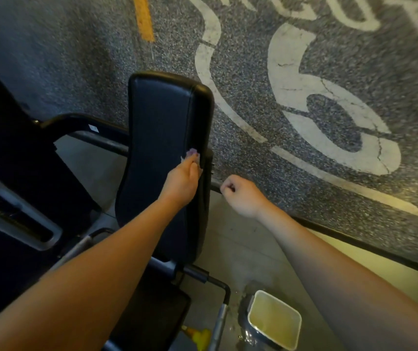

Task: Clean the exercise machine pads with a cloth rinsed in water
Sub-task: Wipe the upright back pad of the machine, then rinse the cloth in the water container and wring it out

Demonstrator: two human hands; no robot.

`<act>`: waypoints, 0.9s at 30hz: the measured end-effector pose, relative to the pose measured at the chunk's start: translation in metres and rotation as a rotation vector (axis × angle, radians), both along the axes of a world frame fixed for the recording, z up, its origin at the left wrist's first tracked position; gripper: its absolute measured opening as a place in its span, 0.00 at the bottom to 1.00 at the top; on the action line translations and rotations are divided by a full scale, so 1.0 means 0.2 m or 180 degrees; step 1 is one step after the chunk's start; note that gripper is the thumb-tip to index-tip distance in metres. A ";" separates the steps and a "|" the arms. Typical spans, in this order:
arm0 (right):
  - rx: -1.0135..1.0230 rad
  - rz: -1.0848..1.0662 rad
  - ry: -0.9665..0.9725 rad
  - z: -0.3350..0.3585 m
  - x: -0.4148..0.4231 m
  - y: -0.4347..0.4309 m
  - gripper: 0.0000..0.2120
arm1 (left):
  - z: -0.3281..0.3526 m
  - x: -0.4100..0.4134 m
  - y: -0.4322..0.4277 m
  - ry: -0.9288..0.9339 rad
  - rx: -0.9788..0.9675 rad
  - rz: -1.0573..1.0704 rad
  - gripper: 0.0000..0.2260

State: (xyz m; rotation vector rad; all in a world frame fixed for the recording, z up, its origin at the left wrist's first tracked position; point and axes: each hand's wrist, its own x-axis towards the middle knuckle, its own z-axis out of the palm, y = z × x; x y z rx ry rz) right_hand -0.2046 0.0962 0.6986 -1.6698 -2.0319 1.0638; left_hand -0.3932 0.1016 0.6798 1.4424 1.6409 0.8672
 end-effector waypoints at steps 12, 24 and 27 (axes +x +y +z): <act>-0.0827 -0.1896 0.2851 0.03 0.87 -0.29 0.09 | 0.19 1.14 -0.26 -0.1012 -0.0800 -0.1671 0.38; -0.0875 -0.2193 0.3226 -0.02 1.43 -0.55 0.05 | 0.00 1.64 -0.35 -0.0038 -0.0059 -0.0852 0.06; -0.0867 -0.2045 0.2800 -0.03 1.45 -0.56 0.04 | -0.04 1.67 -0.35 0.0095 -0.0040 -0.1030 0.06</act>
